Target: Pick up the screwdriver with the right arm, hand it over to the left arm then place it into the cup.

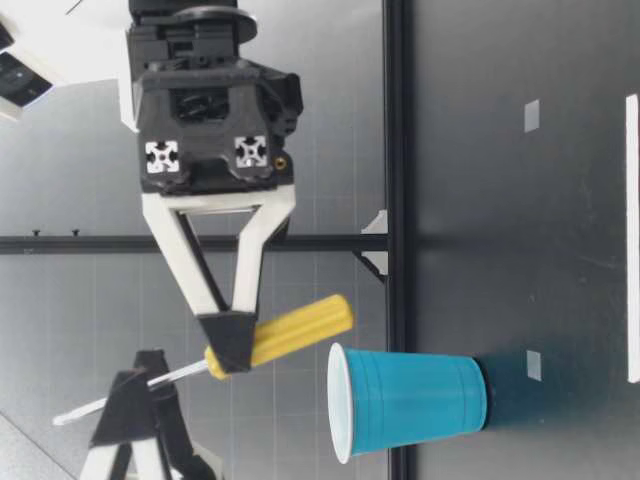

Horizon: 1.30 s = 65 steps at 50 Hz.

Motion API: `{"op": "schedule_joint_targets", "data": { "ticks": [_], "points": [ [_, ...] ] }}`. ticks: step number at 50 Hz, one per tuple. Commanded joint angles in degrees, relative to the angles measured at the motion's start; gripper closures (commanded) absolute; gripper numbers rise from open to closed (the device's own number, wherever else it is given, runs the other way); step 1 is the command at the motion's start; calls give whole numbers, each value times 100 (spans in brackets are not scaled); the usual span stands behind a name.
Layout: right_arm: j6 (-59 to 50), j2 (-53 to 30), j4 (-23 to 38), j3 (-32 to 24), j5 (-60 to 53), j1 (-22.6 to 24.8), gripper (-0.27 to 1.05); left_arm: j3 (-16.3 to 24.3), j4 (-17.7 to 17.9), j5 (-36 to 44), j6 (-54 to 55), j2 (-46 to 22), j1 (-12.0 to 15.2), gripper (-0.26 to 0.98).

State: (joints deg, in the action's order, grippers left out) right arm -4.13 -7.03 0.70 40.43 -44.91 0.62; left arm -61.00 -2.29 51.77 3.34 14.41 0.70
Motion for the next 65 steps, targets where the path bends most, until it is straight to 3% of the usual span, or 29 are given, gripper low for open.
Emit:
{"op": "schedule_joint_targets", "data": {
  "ticks": [1, 19, 31, 47, 59, 65],
  "points": [
    [9, 185, -9, -141, -88, -44, 69, 123, -79, 62, 9, 35, 9, 16],
    [9, 211, -9, -132, -114, -44, 69, 132, -88, 62, 18, 44, 0, 64],
    [0, 237, -26, -141, -114, -44, 62, 132, -97, 62, 18, 35, 9, 65],
    [-9, 237, -44, -149, -114, -44, 10, 141, -88, 70, 9, 35, 9, 65],
    [9, 466, -62, 0, -123, -70, 11, 18, -35, 70, -70, 70, 18, 65],
    [18, 923, -70, 299, -123, -105, 11, -202, 202, 18, -264, 185, 237, 65]
  ]
}}
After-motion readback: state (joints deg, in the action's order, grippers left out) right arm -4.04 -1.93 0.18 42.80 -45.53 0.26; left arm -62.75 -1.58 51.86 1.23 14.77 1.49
